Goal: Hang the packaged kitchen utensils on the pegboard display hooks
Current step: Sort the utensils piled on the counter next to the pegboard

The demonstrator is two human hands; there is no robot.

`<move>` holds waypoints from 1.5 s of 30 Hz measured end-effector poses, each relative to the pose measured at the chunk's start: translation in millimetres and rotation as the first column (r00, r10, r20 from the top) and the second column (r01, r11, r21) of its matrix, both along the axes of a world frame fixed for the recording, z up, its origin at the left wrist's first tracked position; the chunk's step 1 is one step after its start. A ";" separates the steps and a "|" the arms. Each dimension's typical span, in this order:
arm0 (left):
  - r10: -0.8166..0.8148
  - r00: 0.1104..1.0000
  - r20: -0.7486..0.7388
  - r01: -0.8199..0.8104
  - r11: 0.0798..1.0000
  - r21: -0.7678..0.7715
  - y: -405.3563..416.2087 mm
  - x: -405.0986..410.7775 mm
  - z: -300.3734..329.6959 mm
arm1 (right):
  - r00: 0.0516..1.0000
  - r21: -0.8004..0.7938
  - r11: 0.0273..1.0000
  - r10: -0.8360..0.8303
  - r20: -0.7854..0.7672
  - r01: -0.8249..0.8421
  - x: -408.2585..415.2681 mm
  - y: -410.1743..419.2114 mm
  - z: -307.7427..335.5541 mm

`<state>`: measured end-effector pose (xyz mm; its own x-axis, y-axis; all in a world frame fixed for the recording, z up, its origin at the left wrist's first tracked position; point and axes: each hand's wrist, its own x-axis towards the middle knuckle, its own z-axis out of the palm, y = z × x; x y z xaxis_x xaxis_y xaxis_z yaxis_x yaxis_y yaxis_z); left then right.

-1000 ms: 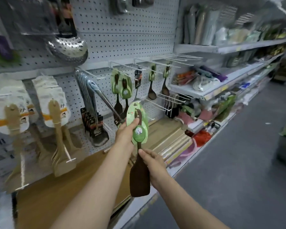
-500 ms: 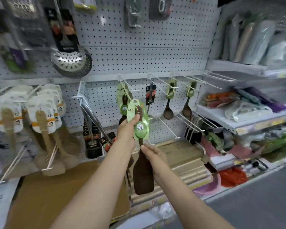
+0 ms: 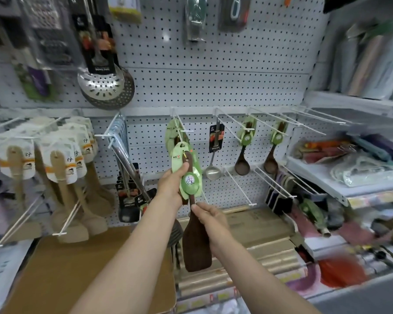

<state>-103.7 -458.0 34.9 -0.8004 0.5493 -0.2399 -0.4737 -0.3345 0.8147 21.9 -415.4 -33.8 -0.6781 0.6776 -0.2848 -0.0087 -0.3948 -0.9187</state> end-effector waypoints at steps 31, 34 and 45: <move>0.068 0.991 0.114 -0.076 0.995 0.068 59.8 -40.2 -0.1 | 0.994 0.116 0.987 -0.108 0.002 0.107 -48.6 67.2 8.4; 0.089 0.988 0.129 -0.098 0.993 0.067 67.9 -42.8 2.3 | 0.988 0.147 0.977 -0.151 -0.024 0.153 -52.5 73.8 16.9; 0.015 0.996 0.086 0.001 0.982 -0.190 25.4 -28.6 2.3 | 0.989 0.143 0.978 -0.150 -0.018 0.151 -49.3 48.7 30.3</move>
<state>-132.3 -432.6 37.2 -0.7758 0.4817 -0.4076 -0.5433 -0.1815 0.8197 -27.4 -366.7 -3.5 -0.5668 0.8057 -0.1722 -0.0649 -0.2521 -0.9655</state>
